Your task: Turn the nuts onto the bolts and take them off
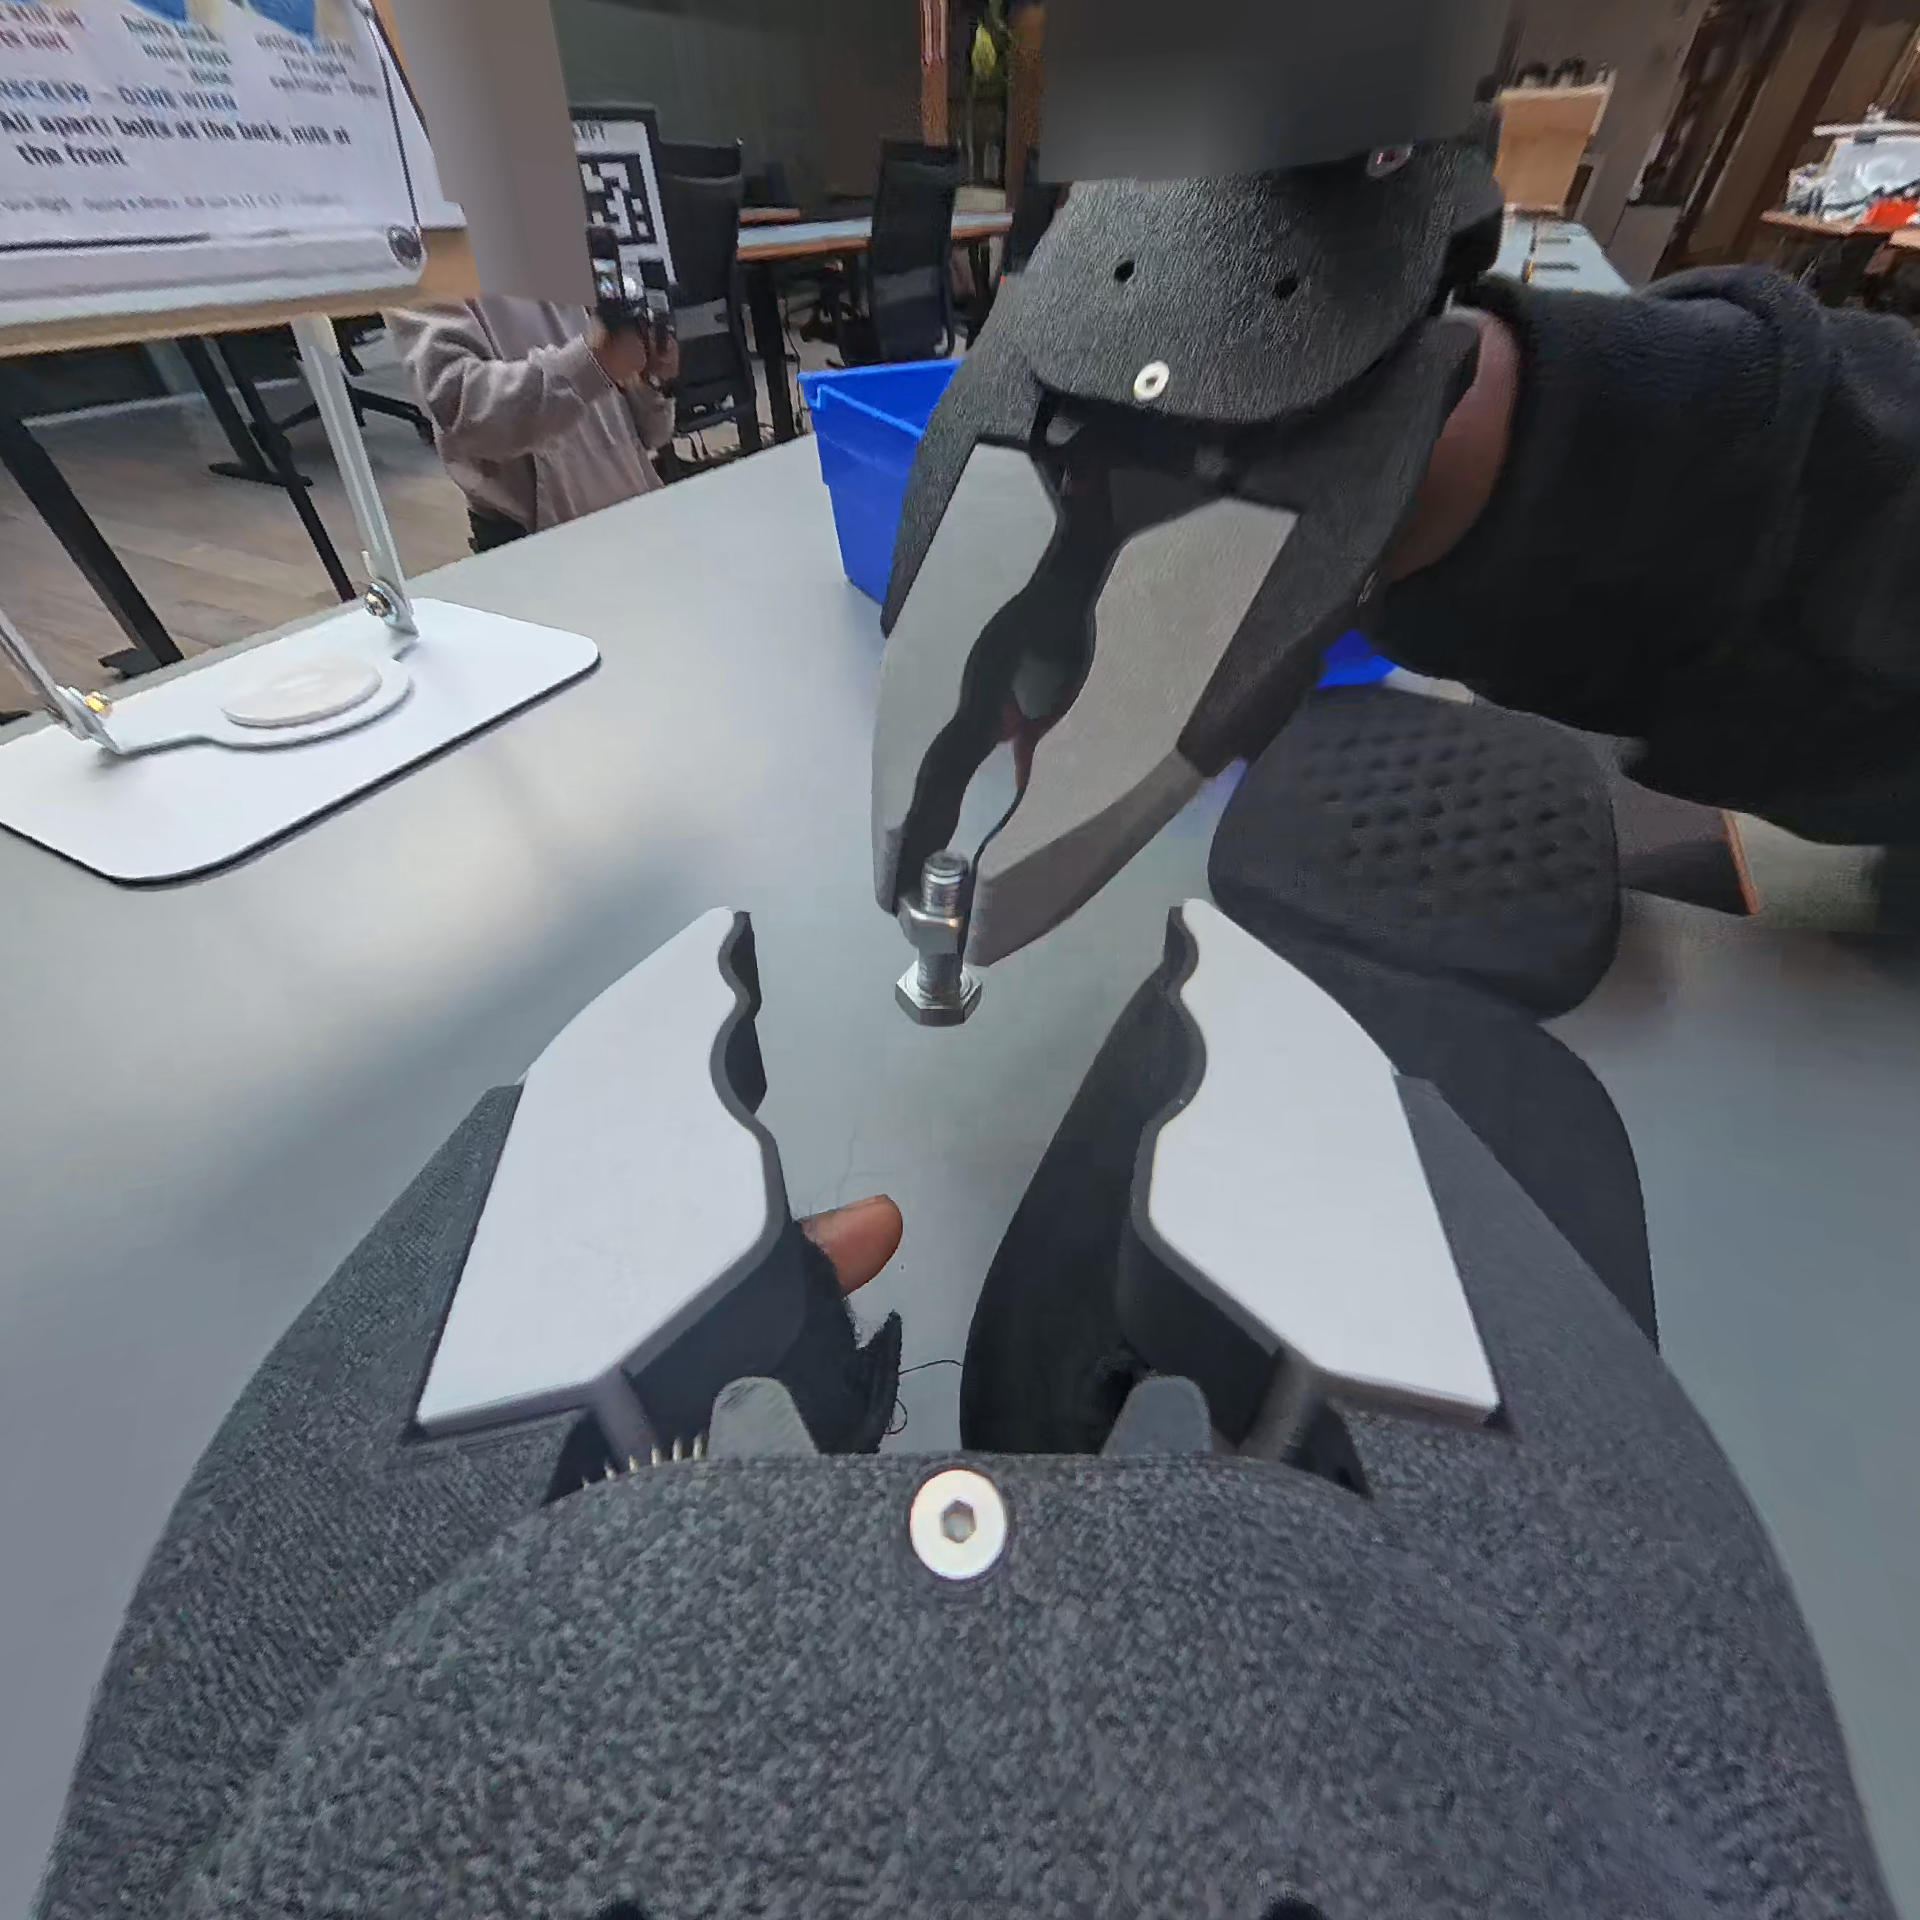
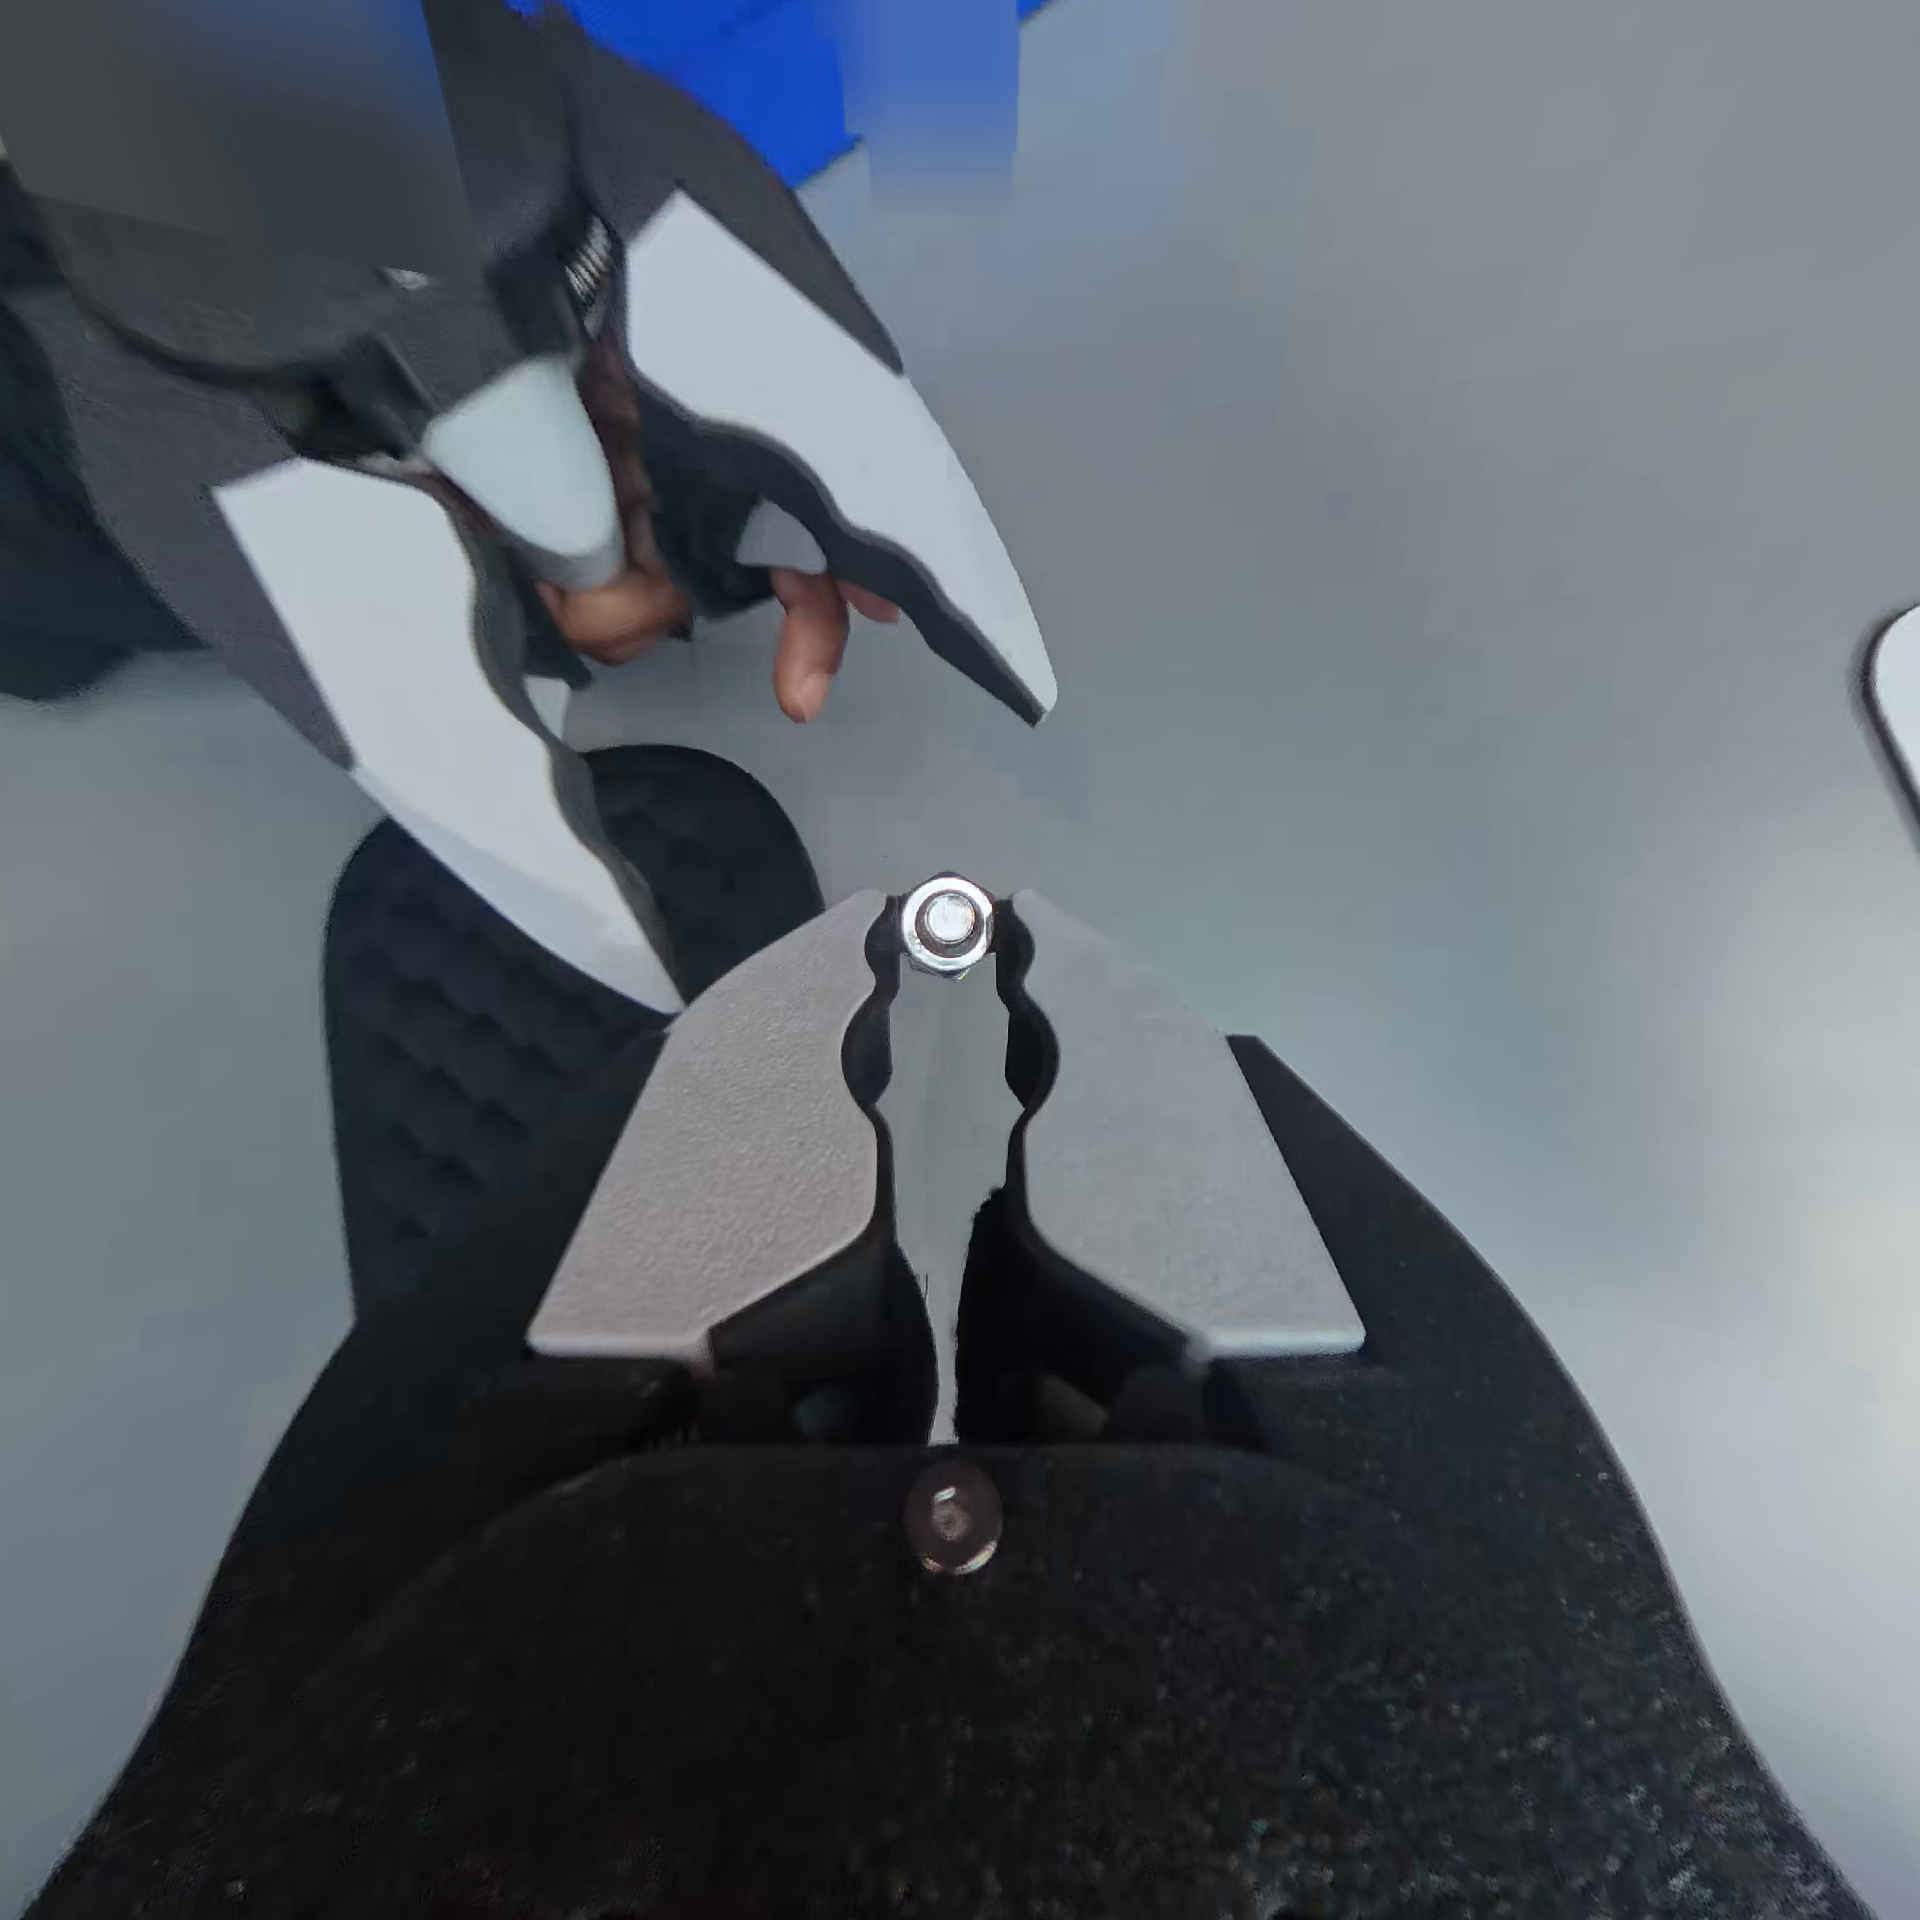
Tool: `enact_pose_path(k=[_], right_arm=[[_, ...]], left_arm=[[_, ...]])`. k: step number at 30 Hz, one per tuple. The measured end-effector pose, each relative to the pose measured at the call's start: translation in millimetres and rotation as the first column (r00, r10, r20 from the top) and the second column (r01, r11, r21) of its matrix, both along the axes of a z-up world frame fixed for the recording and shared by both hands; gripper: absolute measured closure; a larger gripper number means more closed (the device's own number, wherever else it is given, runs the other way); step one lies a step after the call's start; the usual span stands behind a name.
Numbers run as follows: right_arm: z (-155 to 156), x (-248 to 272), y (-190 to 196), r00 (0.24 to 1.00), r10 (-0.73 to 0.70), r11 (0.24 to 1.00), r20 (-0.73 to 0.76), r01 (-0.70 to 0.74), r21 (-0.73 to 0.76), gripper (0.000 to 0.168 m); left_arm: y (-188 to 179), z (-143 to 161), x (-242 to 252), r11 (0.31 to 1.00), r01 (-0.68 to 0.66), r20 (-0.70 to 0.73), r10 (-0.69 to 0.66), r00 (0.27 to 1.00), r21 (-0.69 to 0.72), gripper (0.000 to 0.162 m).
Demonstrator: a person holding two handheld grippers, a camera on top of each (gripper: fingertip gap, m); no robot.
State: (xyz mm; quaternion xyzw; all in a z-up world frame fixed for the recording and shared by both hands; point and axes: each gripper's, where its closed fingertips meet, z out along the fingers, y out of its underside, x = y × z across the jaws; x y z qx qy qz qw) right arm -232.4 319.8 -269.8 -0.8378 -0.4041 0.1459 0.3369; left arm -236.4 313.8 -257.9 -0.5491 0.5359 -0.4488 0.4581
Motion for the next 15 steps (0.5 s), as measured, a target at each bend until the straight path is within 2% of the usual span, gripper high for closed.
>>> enact_pose_path(k=[3, 6, 10, 15], right_arm=[[41, -7, -13, 0.997, 0.036, 0.999, -0.066, -0.034, 0.027, 0.152], [64, -17, -27, 0.991, 0.094, 0.995, -0.099, -0.092, 0.022, 0.152], [73, -21, -31, 0.993, 0.086, 0.996, -0.084, -0.085, 0.016, 0.152], [69, -24, -23, 0.997, 0.016, 1.000, -0.075, -0.015, 0.023, 0.152]], left_arm=[[-7, 12, 5, 1.000, -0.006, 0.059, 0.005, 0.998, 0.013, 0.091], [-19, 23, 10, 1.000, 0.011, 0.126, -0.010, 0.992, -0.007, 0.098], [-22, 26, 12, 0.999, -0.016, 0.137, 0.012, 0.991, 0.034, 0.104], [-10, 28, 12, 0.984, -0.147, 0.129, 0.133, 0.983, 0.098, 0.110]])
